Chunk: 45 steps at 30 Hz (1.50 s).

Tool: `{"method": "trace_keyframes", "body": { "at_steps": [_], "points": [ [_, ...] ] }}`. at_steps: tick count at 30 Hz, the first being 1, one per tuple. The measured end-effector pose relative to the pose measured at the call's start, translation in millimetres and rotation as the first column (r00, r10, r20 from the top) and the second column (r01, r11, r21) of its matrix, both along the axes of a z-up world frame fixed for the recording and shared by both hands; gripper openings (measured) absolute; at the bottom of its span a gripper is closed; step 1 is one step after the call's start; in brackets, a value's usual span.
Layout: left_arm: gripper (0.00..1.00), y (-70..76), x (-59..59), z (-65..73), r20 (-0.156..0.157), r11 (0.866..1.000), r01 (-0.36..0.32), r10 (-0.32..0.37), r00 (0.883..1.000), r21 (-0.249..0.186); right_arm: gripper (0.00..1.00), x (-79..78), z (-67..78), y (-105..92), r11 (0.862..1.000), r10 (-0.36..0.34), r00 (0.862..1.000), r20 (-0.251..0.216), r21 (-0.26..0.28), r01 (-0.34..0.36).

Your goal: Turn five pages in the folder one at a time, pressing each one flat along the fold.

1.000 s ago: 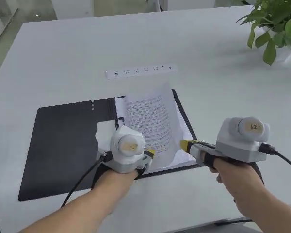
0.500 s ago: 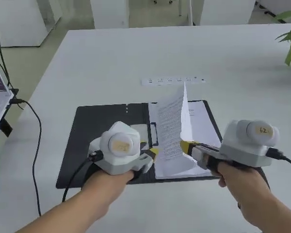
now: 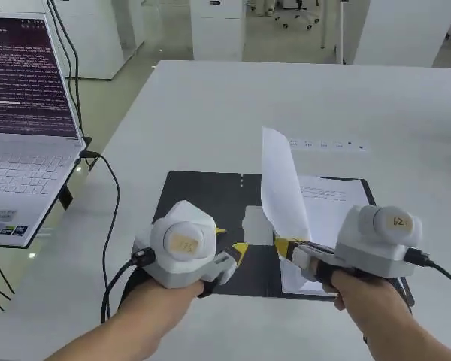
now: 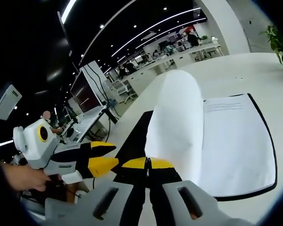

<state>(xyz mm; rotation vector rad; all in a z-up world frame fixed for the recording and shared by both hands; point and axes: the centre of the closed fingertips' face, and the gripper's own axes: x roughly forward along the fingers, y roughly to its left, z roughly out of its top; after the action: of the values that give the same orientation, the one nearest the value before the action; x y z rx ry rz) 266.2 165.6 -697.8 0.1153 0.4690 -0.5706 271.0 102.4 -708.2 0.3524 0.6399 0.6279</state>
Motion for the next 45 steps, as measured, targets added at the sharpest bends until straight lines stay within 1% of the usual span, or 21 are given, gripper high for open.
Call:
{"method": "trace_keyframes", "body": {
  "at_steps": [2,4,6,11,13,14,19,21,25,28,30,32,34,36,37,39,40,41,43,45],
  "points": [
    [0.20,11.6,-1.4,-1.0,0.002,1.000,-0.021,0.021,1.000,0.004,0.00,-0.6,-2.5,7.8,1.000,0.012,1.000,-0.004,-0.004,-0.012],
    [0.20,20.1,-3.1,-2.1,-0.001,0.999,-0.038,0.038,0.999,0.001,0.00,-1.0,-5.8,17.5,1.000,0.029,0.999,-0.014,-0.001,-0.029],
    [0.20,31.6,-5.2,-5.3,-0.004,0.998,-0.057,0.057,0.998,0.004,0.00,-1.0,-9.8,27.5,0.999,0.044,0.999,-0.021,-0.003,-0.044],
    [0.20,49.5,-10.4,-10.7,-0.016,0.996,-0.085,0.085,0.996,0.009,0.00,-1.1,-25.9,54.0,0.996,0.085,0.995,-0.049,-0.013,-0.086],
    [0.20,57.3,-11.5,-13.6,-0.022,0.995,-0.096,0.096,0.995,0.016,0.00,-1.4,-34.2,60.0,0.994,0.101,0.993,-0.055,-0.037,-0.103],
    [0.20,60.3,-11.5,-14.8,-0.024,0.995,-0.099,0.100,0.995,0.018,0.00,-0.9,-37.9,64.7,0.993,0.108,0.992,-0.062,-0.035,-0.111],
    [0.20,74.3,-11.8,-18.4,-0.034,0.992,-0.123,0.123,0.992,0.016,0.00,2.0,-49.7,75.3,0.992,0.112,0.990,-0.080,-0.042,-0.116],
    [0.20,77.3,-11.6,-20.1,-0.035,0.992,-0.128,0.128,0.991,0.018,0.00,0.6,-53.5,80.7,0.992,0.117,0.989,-0.092,-0.046,-0.121],
    [0.20,80.4,-11.5,-23.0,-0.041,0.991,-0.135,0.135,0.990,0.012,0.00,1.7,-65.9,88.7,0.990,0.121,0.986,-0.115,-0.056,-0.128],
    [0.20,82.3,-12.9,-27.9,-0.049,0.991,-0.136,0.137,0.989,0.012,0.00,3.2,-76.1,93.0,0.989,0.122,0.983,-0.136,-0.063,-0.131],
    [0.20,83.6,-15.1,-34.1,-0.062,0.991,-0.134,0.135,0.989,0.020,0.00,3.2,-82.8,95.5,0.989,0.124,0.981,-0.150,-0.065,-0.135],
    [0.20,84.5,-16.0,-37.8,-0.069,0.991,-0.134,0.135,0.988,0.023,0.00,3.2,-90.5,96.8,0.988,0.120,0.979,-0.164,-0.077,-0.134],
    [0.19,85.3,-16.7,-41.3,-0.077,0.991,-0.133,0.135,0.988,0.026,0.00,3.8,-96.9,99.2,0.987,0.123,0.977,-0.174,-0.077,-0.138],
    [0.19,86.0,-16.7,-45.7,-0.086,0.990,-0.134,0.136,0.987,0.031,0.00,3.2,-100.7,100.8,0.986,0.129,0.976,-0.176,-0.084,-0.146],
    [0.19,85.8,-16.6,-47.2,-0.089,0.991,-0.132,0.134,0.987,0.033,0.00,3.3,-101.4,100.8,0.986,0.128,0.976,-0.178,-0.083,-0.145],
    [0.19,85.1,-16.3,-50.1,-0.092,0.991,-0.128,0.131,0.987,0.039,0.01,3.2,-101.8,102.6,0.988,0.128,0.974,-0.189,-0.062,-0.142],
    [0.19,84.7,-16.2,-51.2,-0.095,0.991,-0.127,0.130,0.987,0.040,0.03,3.3,-101.7,103.9,0.989,0.130,0.973,-0.192,-0.046,-0.141],
    [0.19,84.0,-15.8,-52.6,-0.098,0.991,-0.125,0.129,0.987,0.043,0.05,2.8,-102.0,104.2,0.989,0.133,0.971,-0.197,-0.041,-0.143],
    [0.19,82.6,-14.5,-55.1,-0.103,0.991,-0.123,0.127,0.987,0.044,0.10,0.6,-99.4,104.1,0.988,0.141,0.972,-0.190,-0.031,-0.150],
    [0.19,79.7,-13.0,-58.0,-0.107,0.992,-0.117,0.122,0.987,0.048,0.10,-1.4,-96.6,100.5,0.987,0.147,0.972,-0.185,-0.032,-0.156]
  ]
}}
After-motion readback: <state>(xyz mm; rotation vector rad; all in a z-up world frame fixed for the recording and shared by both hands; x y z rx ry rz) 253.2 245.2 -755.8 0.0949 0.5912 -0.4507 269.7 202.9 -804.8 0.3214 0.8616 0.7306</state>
